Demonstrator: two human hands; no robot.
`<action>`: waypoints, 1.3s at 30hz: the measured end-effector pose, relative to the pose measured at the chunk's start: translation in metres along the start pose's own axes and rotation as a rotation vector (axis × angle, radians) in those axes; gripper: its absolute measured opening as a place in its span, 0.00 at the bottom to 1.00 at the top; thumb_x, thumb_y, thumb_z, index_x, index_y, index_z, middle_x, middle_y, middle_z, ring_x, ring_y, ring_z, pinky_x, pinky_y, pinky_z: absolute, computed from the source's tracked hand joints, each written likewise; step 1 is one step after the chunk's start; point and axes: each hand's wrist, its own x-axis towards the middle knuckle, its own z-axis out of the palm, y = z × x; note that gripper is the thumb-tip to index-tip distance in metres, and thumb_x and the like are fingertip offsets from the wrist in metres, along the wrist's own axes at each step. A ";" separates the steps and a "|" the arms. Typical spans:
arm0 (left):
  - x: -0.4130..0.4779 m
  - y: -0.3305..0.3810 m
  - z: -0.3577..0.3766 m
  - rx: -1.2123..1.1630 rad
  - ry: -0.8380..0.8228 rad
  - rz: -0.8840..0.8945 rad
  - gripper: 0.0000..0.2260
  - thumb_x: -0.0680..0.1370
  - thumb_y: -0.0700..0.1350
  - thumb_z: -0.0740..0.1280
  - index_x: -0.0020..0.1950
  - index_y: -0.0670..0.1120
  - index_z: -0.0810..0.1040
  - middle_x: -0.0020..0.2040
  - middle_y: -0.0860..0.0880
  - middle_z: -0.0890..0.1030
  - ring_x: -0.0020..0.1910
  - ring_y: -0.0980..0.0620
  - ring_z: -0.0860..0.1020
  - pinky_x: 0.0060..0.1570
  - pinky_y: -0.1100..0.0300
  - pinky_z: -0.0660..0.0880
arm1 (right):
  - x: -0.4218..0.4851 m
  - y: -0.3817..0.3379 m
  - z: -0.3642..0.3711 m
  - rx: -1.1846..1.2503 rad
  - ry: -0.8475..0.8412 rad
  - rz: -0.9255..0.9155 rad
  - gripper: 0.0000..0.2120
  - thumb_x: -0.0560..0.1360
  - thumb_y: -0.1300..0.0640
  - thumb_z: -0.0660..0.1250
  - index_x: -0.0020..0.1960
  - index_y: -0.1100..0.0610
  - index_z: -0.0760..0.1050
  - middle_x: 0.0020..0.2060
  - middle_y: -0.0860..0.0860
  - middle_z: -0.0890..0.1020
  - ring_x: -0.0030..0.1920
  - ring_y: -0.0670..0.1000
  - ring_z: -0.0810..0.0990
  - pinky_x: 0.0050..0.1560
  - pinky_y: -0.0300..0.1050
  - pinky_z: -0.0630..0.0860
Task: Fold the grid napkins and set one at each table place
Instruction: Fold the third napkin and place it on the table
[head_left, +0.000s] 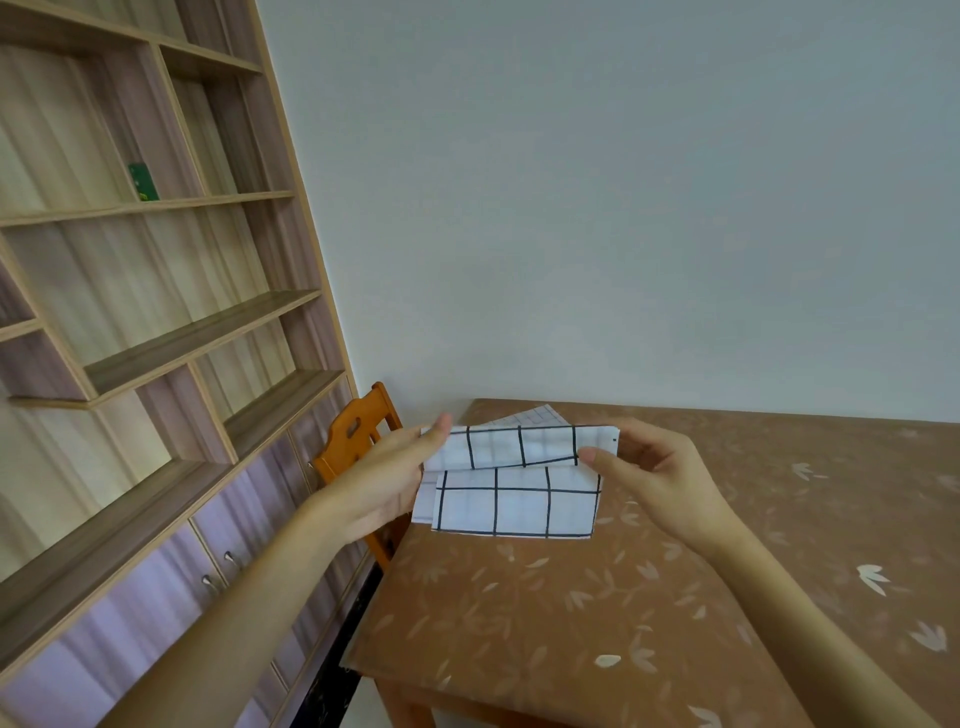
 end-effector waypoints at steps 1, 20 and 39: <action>0.000 0.001 0.001 -0.053 -0.017 -0.024 0.22 0.82 0.59 0.57 0.66 0.47 0.79 0.62 0.47 0.85 0.62 0.49 0.83 0.65 0.46 0.76 | 0.000 0.002 -0.001 0.008 0.004 -0.022 0.09 0.76 0.66 0.70 0.54 0.57 0.85 0.49 0.54 0.86 0.52 0.57 0.84 0.54 0.52 0.80; 0.027 -0.015 -0.003 0.676 -0.195 -0.010 0.29 0.66 0.60 0.80 0.63 0.50 0.82 0.60 0.53 0.85 0.60 0.55 0.83 0.67 0.49 0.77 | -0.003 0.034 0.002 -0.009 -0.177 0.071 0.19 0.78 0.76 0.61 0.49 0.58 0.87 0.53 0.54 0.86 0.58 0.55 0.83 0.60 0.52 0.78; 0.111 -0.151 -0.044 0.720 -0.251 -0.133 0.09 0.72 0.56 0.77 0.46 0.51 0.87 0.47 0.55 0.88 0.50 0.58 0.85 0.57 0.50 0.81 | -0.028 0.168 0.012 -0.143 -0.009 0.616 0.08 0.72 0.52 0.77 0.39 0.54 0.80 0.29 0.52 0.81 0.31 0.47 0.80 0.40 0.49 0.79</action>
